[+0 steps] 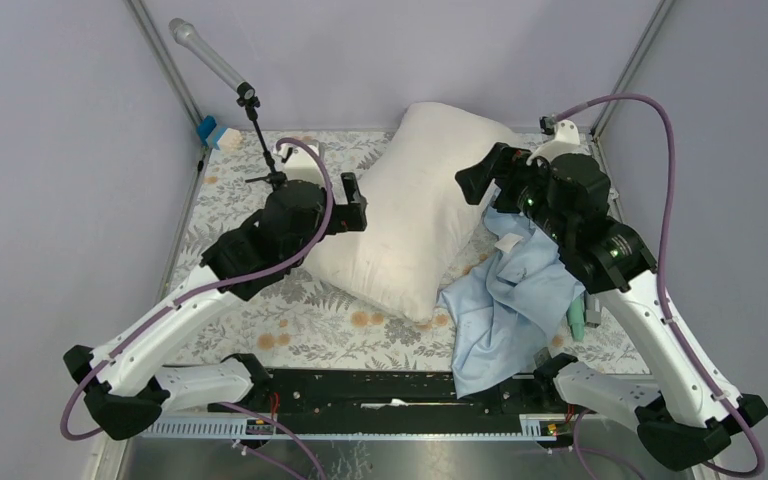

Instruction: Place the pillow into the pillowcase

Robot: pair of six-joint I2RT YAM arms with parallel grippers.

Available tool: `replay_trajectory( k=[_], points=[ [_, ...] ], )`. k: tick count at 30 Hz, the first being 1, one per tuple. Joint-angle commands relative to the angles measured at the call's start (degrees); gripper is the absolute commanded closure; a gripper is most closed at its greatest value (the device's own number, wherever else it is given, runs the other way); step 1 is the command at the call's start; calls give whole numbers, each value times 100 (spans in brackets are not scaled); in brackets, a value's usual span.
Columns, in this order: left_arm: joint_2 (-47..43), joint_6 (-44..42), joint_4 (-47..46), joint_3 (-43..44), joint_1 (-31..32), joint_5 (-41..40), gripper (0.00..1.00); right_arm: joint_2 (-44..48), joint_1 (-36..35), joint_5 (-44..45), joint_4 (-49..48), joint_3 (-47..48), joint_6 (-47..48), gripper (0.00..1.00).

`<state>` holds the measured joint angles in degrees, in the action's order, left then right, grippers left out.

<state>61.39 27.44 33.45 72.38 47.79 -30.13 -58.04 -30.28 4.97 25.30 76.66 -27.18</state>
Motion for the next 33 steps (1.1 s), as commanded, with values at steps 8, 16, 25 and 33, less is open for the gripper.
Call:
replay_trajectory(
  k=[8, 16, 25, 33],
  points=[
    [444, -154, -87, 462, -318, 293, 1, -664, -41, -52, -31, -182, -207, 1],
    [707, 290, -21, -15, -997, 1450, 1, -2156, 237, -454, -124, 377, -11, 1],
    [692, 412, -73, -690, -1009, 2205, 1, -4457, 986, 90, -48, 2572, 694, 1],
    [1171, 387, -111, -642, -1009, 2368, 1, -7077, 1131, 1184, 1341, 6116, 1521, 1]
  ],
)
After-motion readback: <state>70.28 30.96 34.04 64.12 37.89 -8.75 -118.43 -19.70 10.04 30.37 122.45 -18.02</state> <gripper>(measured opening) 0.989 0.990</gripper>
